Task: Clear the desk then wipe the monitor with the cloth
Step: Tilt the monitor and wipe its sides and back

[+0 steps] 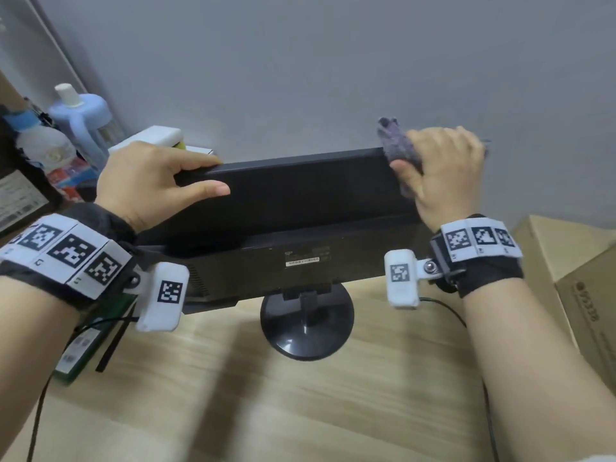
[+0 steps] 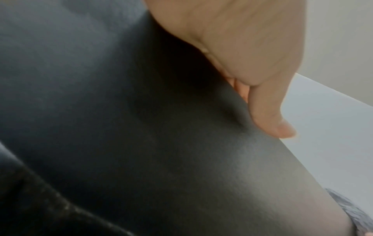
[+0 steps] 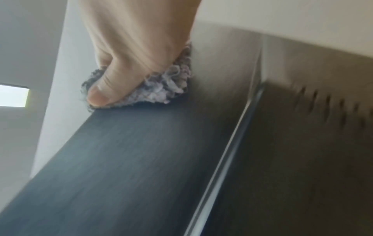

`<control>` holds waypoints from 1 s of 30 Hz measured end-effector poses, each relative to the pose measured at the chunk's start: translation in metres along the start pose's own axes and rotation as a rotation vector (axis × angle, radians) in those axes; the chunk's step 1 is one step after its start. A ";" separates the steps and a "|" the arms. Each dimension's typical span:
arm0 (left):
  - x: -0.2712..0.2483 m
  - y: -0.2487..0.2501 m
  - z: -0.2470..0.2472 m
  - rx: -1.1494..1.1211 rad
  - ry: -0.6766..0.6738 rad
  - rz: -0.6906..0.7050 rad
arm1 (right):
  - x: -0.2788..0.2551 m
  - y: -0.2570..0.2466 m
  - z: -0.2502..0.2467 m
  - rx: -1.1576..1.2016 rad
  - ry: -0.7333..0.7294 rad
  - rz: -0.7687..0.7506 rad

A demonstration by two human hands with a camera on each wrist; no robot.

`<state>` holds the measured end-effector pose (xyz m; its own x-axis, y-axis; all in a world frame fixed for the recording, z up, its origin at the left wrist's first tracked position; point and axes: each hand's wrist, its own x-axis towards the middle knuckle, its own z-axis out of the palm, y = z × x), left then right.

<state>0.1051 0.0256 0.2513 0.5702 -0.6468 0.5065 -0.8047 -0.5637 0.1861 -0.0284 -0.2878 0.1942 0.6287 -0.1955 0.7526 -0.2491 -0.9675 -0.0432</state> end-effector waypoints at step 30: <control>-0.193 0.030 0.207 -0.299 -0.531 -0.373 | -0.239 -0.072 0.081 0.764 -0.308 1.006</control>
<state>0.0045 0.0272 -0.0153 0.7587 -0.6438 -0.0999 -0.5078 -0.6804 0.5284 -0.1007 -0.1841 -0.0358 0.5806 -0.8142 -0.0052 -0.2915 -0.2019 -0.9350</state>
